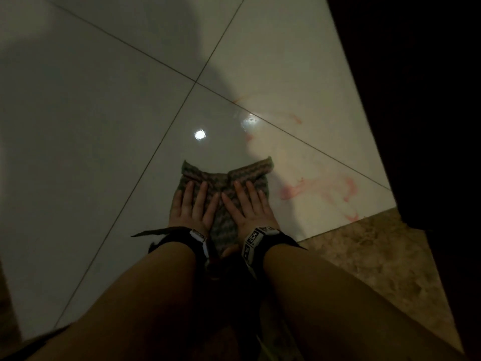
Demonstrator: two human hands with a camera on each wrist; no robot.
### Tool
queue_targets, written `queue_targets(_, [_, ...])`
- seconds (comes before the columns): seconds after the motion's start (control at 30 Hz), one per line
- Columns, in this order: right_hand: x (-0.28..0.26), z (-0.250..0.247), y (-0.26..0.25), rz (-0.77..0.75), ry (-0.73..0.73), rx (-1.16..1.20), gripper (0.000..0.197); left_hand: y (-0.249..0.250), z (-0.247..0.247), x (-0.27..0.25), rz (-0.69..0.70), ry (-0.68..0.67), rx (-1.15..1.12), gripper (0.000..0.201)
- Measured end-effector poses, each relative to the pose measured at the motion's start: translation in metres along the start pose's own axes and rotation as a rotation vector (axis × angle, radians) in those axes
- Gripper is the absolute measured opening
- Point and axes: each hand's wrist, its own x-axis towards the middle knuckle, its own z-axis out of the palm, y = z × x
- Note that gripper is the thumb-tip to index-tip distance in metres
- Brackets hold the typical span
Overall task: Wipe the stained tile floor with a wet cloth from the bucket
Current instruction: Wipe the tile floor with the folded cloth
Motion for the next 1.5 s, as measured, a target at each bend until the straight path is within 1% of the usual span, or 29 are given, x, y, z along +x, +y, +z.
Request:
queue_targets(0.07, [-0.003, 0.001, 0.007, 0.035, 0.012, 0.039, 0.126, 0.008, -0.006, 0.005, 0.033, 0.009, -0.005, 0.122])
queue_targets(0.13, [-0.005, 0.002, 0.018, 0.046, 0.033, 0.087, 0.119, 0.016, -0.012, 0.011, 0.074, 0.035, -0.033, 0.117])
queue_targets(0.17, [-0.006, 0.001, 0.023, 0.049, 0.039, 0.105, 0.116, 0.019, -0.016, 0.013, 0.091, 0.049, -0.047, 0.116])
queue_targets(0.2, [-0.008, 0.0, 0.029, 0.061, 0.04, 0.114, 0.117, 0.022, -0.019, 0.016, 0.105, 0.058, -0.066, 0.117])
queue_targets(0.27, [-0.01, -0.001, 0.039, 0.098, 0.031, 0.089, 0.129, 0.026, -0.024, 0.021, 0.124, 0.072, -0.097, 0.12])
queue_targets(0.3, [-0.011, -0.002, 0.043, 0.12, 0.028, 0.077, 0.131, 0.027, -0.026, 0.024, 0.133, 0.081, -0.102, 0.122])
queue_targets(0.4, [-0.01, -0.004, 0.051, 0.152, 0.017, 0.089, 0.124, 0.029, -0.032, 0.031, 0.157, 0.122, -0.107, 0.13])
queue_targets(0.5, [0.002, -0.017, 0.054, 0.18, -0.004, 0.094, 0.128, 0.023, -0.042, 0.041, 0.198, 0.151, -0.053, 0.131])
queue_targets(0.57, [0.019, -0.031, 0.057, 0.164, 0.026, 0.071, 0.127, 0.012, -0.057, 0.053, 0.215, 0.19, -0.03, 0.142])
queue_targets(0.6, [0.029, -0.039, 0.059, 0.148, 0.048, 0.049, 0.127, 0.005, -0.066, 0.06, 0.193, 0.215, -0.02, 0.147])
queue_targets(0.63, [0.039, -0.048, 0.06, 0.133, 0.066, 0.031, 0.127, -0.003, -0.073, 0.066, 0.161, 0.208, -0.01, 0.149])
queue_targets(0.7, [0.057, -0.065, 0.061, 0.113, 0.083, 0.03, 0.128, -0.016, -0.082, 0.079, 0.088, 0.154, -0.035, 0.145])
queue_targets(0.77, [0.073, -0.08, 0.06, 0.101, 0.09, 0.033, 0.129, -0.028, -0.096, 0.088, 0.052, 0.121, -0.017, 0.146])
queue_targets(0.97, [0.107, -0.118, 0.06, 0.077, 0.09, -0.013, 0.13, -0.053, -0.121, 0.109, 0.018, 0.111, -0.045, 0.144])
queue_targets(1.1, [0.132, -0.14, 0.063, 0.052, 0.112, -0.053, 0.131, -0.069, -0.135, 0.123, -0.018, 0.133, -0.079, 0.151])
queue_targets(1.27, [0.155, -0.157, 0.065, 0.008, 0.179, -0.132, 0.131, -0.082, -0.148, 0.133, -0.043, 0.158, -0.129, 0.149])
queue_targets(1.5, [0.171, -0.176, 0.063, -0.017, 0.199, -0.175, 0.132, -0.092, -0.162, 0.142, -0.074, 0.139, -0.164, 0.151])
